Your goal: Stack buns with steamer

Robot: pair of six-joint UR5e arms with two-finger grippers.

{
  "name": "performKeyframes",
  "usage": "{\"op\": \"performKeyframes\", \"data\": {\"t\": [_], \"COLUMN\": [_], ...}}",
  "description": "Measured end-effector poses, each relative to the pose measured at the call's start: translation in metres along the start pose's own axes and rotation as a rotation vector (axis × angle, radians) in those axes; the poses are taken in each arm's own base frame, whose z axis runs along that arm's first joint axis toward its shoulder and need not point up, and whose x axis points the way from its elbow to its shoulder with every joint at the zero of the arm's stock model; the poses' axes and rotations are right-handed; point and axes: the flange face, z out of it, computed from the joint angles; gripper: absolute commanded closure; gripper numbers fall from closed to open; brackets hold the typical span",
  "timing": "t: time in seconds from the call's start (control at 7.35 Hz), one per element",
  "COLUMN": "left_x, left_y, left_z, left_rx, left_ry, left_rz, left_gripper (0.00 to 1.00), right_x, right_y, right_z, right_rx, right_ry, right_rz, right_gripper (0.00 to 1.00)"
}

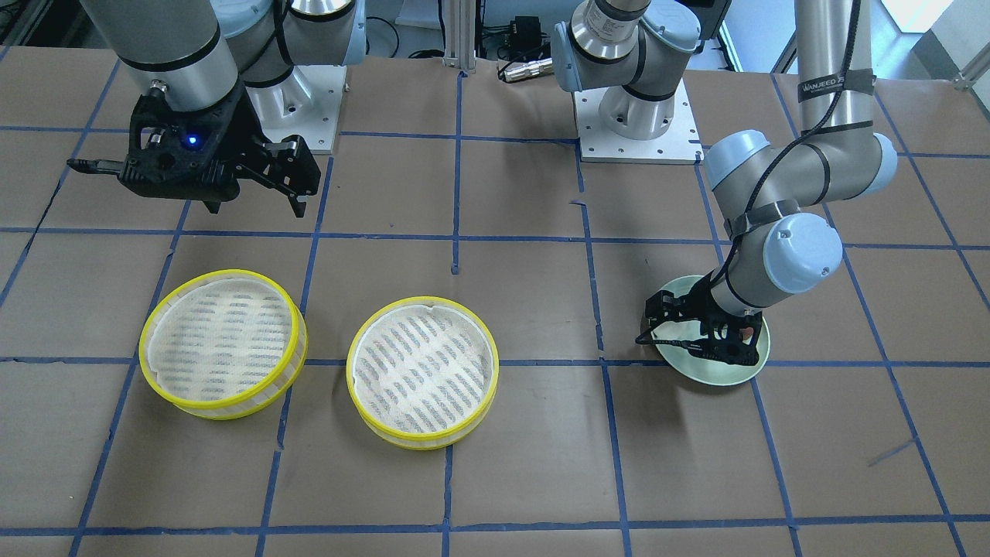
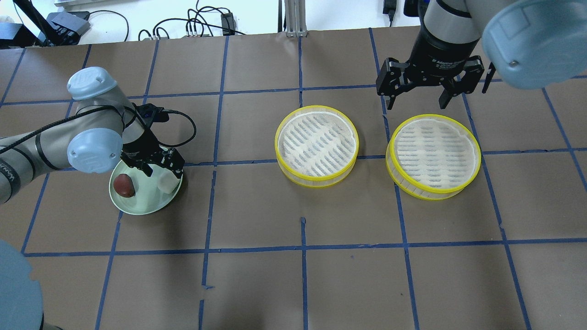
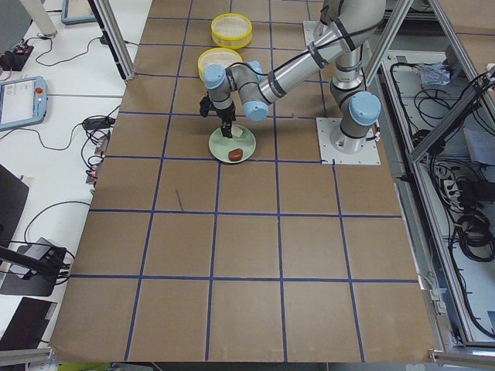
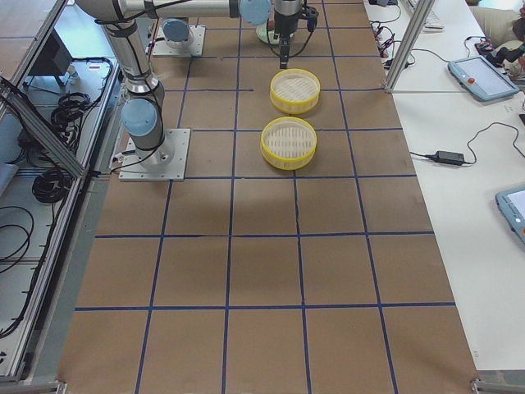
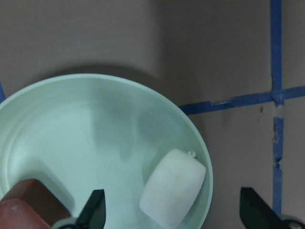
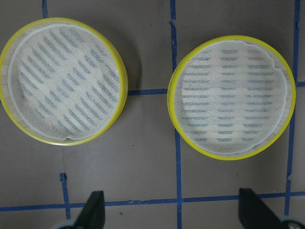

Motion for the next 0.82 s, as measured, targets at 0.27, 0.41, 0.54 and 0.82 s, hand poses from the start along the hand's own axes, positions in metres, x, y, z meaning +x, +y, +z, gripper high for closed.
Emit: {"op": "performKeyframes", "data": {"t": [0.27, 0.41, 0.54, 0.82], "left_x": [-0.002, -0.002, -0.002, 0.006], "left_y": [-0.002, -0.002, -0.002, -0.010], "left_z": [-0.001, -0.006, -0.013, -0.051], "left_rx": [0.002, 0.009, 0.022, 0.071], "left_ry": [-0.006, -0.007, -0.010, -0.036], "left_rz": [0.005, 0.002, -0.016, -0.073], "left_gripper": [0.96, 0.98, 0.98, 0.98], "right_x": [0.000, 0.000, 0.000, 0.000], "right_y": [0.000, 0.000, 0.000, 0.000], "right_z": [0.000, 0.000, 0.000, 0.000], "right_rx": [0.001, 0.001, 0.001, 0.001], "right_ry": [0.000, -0.001, -0.001, -0.001], "right_rz": [0.000, 0.000, 0.000, 0.000], "right_gripper": [0.00, 0.00, 0.00, 0.00]}}
